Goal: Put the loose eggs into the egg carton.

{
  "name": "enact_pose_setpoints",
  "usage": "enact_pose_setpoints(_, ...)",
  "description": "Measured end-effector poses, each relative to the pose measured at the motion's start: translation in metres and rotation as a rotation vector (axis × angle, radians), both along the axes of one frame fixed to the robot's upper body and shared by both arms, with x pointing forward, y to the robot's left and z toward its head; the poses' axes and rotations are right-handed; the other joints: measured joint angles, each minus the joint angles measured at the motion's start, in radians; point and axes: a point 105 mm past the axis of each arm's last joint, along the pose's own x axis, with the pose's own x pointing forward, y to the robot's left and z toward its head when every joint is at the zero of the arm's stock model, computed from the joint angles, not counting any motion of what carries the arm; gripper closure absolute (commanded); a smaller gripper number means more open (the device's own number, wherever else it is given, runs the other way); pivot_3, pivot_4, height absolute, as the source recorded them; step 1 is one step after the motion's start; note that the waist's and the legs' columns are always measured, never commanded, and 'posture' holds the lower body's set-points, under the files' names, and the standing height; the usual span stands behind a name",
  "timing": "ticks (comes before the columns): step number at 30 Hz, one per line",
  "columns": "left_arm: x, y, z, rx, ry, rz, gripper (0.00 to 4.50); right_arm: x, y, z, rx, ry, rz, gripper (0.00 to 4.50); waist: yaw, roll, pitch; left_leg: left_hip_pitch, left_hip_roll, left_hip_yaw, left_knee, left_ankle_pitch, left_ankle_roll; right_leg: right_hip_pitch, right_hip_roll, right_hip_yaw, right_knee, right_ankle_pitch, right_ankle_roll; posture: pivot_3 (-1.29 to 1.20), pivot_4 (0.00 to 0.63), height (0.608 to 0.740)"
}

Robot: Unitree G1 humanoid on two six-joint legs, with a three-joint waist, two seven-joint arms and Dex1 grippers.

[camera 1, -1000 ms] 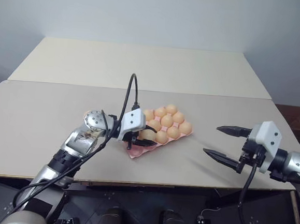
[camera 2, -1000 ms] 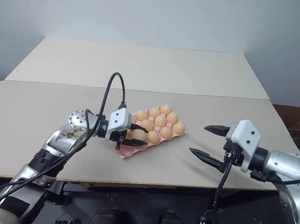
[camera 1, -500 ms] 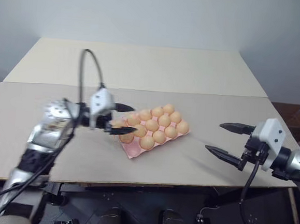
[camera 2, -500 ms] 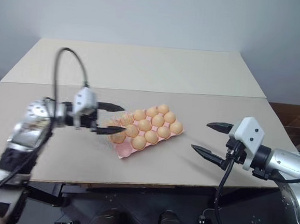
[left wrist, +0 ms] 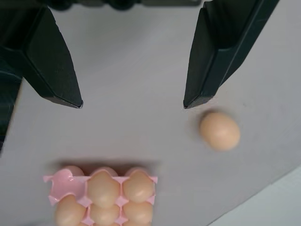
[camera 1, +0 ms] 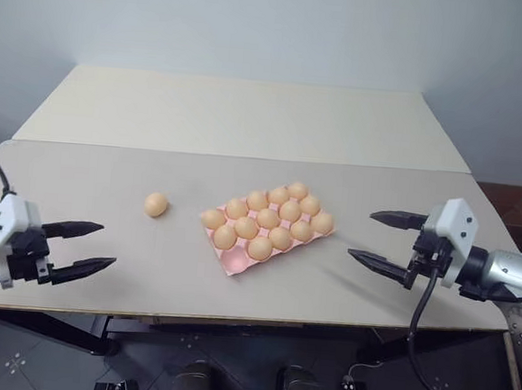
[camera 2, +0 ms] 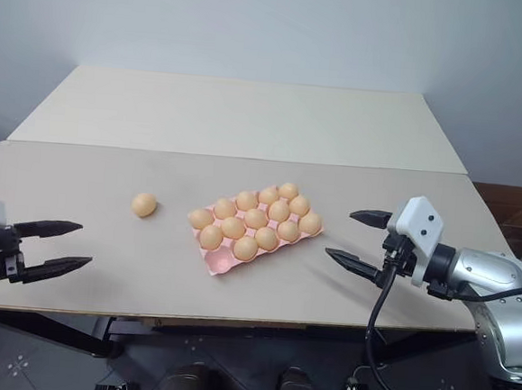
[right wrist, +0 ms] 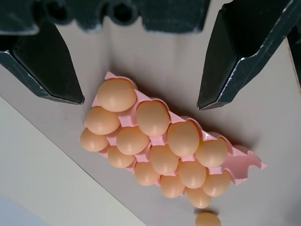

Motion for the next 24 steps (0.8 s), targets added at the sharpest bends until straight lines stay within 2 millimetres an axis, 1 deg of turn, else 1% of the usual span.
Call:
enact_pose_setpoints(3,0.002,-0.002,-0.001,-0.023,-0.019,0.041,0.78,0.001,0.002,0.000,0.006,0.000,0.005,0.00,0.004,0.000,0.000,0.000,-0.001,0.001,0.000,0.000,0.000,0.000,0.001,0.000,0.001,0.000,0.000,0.00,0.150,0.740)
enact_pose_setpoints(6,0.014,-0.002,0.002,-0.038,-0.038,0.103,0.78,0.002,0.002,0.002,0.007,-0.009,0.005,0.00,0.003,0.000,0.000,0.000,-0.001,0.002,0.000,0.000,0.000,0.000,0.001,0.000,0.001,0.000,0.000,0.00,0.150,0.740)
enact_pose_setpoints(8,0.036,-0.005,0.009,-0.058,-0.062,0.185,0.78,0.002,0.002,0.004,0.007,-0.014,0.005,0.00,0.008,0.000,0.000,0.000,-0.002,0.002,0.000,0.000,0.000,0.000,0.001,-0.001,0.001,0.001,0.000,0.00,0.150,0.740)
enact_pose_setpoints(10,0.059,-0.011,0.011,-0.084,-0.068,0.259,0.78,0.001,0.002,0.006,0.006,-0.023,0.007,0.00,0.009,0.000,0.000,0.000,-0.002,0.003,0.001,0.000,0.000,0.001,0.001,-0.001,0.001,0.001,0.001,0.00,0.150,0.740)
enact_pose_setpoints(12,0.079,-0.022,0.005,-0.112,-0.057,0.304,0.78,0.000,0.002,0.007,0.006,-0.028,0.005,0.00,0.004,-0.001,-0.001,0.000,-0.003,0.003,0.001,0.000,0.000,0.001,0.001,0.000,0.000,0.002,0.002,0.00,0.150,0.740)
enact_pose_setpoints(15,0.106,-0.040,-0.010,-0.131,-0.013,0.357,0.78,-0.001,0.002,0.007,0.011,-0.026,-0.001,0.00,0.002,-0.001,-0.001,-0.001,-0.004,0.003,0.000,0.000,0.000,0.001,0.001,0.001,0.000,0.002,0.003,0.00,0.150,0.740)
enact_pose_setpoints(17,0.120,-0.049,-0.019,-0.125,0.009,0.392,0.78,-0.003,0.003,0.009,0.014,-0.034,-0.002,0.00,-0.001,-0.002,-0.001,-0.001,-0.003,0.002,0.000,0.000,0.000,0.001,0.002,0.001,0.000,0.003,0.003,0.00,0.150,0.740)
enact_pose_setpoints(19,0.140,-0.055,-0.021,-0.129,0.015,0.450,0.78,-0.004,0.003,0.012,0.013,-0.048,-0.005,0.00,0.001,-0.002,0.000,-0.001,-0.003,0.002,0.001,0.000,0.000,0.001,0.002,0.000,0.000,0.003,0.003,0.00,0.150,0.740)
enact_pose_setpoints(21,0.155,-0.059,-0.022,-0.120,0.022,0.502,0.78,-0.004,0.005,0.015,0.011,-0.060,-0.005,0.00,-0.001,-0.002,-0.001,-0.001,-0.004,0.003,0.001,0.000,0.000,0.001,0.002,0.000,0.000,0.003,0.003,0.00,0.150,0.740)
enact_pose_setpoints(24,0.162,-0.060,-0.029,-0.101,0.043,0.536,0.78,-0.006,0.006,0.016,0.009,-0.067,-0.008,0.00,-0.008,-0.002,-0.001,-0.001,-0.004,0.002,0.000,0.000,0.000,0.000,0.002,0.001,0.000,0.003,0.003,0.00,0.150,0.740)
